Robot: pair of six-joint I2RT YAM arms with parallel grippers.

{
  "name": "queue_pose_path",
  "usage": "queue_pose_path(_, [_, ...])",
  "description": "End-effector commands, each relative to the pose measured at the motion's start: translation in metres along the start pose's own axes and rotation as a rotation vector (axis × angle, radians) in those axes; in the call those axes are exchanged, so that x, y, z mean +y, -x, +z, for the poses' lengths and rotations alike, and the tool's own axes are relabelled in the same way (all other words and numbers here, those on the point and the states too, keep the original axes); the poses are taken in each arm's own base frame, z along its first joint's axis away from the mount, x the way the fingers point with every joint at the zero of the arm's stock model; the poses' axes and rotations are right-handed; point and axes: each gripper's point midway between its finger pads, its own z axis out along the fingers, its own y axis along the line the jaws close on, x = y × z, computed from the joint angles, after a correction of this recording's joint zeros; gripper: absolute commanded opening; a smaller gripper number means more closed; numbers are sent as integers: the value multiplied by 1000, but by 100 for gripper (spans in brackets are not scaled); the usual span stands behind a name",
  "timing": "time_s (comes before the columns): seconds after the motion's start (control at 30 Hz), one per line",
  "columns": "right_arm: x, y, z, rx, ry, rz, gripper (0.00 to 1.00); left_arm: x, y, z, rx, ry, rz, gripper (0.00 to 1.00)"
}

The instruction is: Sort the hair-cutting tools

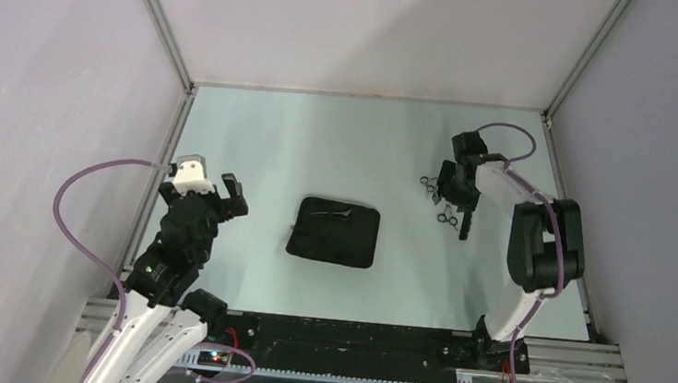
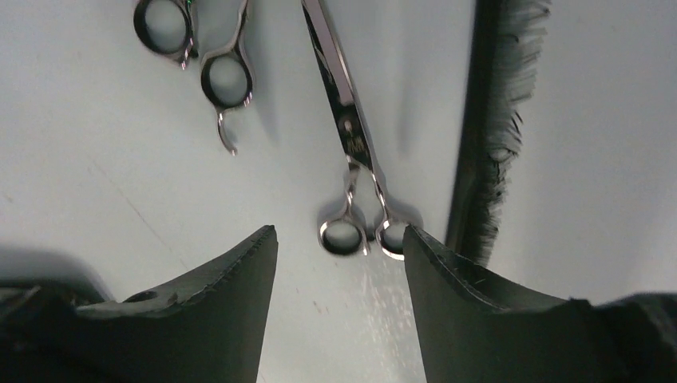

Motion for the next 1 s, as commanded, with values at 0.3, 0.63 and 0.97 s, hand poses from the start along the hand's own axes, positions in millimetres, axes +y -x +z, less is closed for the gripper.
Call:
queue_pose_path(0.3, [-8, 33, 49, 52, -75, 30, 56, 3, -7, 9, -4, 29, 11, 100])
queue_pose_path(0.63, [-8, 15, 59, 146, -82, 20, 30, -2, -12, 14, 27, 18, 21, 100])
queue_pose_path(0.97, [7, -38, 40, 223, -63, -54, 7, -7, -9, 12, 19, -14, 13, 100])
